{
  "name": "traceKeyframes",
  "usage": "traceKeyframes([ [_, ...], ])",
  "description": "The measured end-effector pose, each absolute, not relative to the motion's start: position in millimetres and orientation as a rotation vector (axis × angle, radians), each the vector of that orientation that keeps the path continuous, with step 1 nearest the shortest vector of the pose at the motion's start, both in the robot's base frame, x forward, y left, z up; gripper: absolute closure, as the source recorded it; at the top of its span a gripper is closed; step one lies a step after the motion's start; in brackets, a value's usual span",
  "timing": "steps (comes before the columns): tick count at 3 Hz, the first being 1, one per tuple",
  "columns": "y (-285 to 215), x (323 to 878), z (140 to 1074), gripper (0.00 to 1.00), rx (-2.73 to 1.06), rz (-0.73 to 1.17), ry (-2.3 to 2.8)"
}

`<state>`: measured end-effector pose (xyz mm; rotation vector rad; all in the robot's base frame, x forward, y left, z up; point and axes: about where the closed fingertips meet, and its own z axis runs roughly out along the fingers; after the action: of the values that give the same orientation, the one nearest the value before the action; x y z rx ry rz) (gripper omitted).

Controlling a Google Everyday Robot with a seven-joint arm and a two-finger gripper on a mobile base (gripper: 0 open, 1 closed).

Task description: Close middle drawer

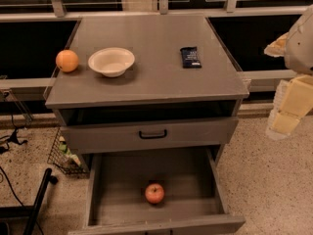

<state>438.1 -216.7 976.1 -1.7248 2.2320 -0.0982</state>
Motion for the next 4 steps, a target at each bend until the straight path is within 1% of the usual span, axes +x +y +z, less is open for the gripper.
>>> traceKeyframes([
  [2, -221, 427, 967, 0.00, -1.687, -0.090, 2.251],
  [3, -226, 403, 942, 0.17, -1.583, -0.046, 2.274],
  [4, -236, 374, 876, 0.48, -1.414, 0.065, 2.281],
])
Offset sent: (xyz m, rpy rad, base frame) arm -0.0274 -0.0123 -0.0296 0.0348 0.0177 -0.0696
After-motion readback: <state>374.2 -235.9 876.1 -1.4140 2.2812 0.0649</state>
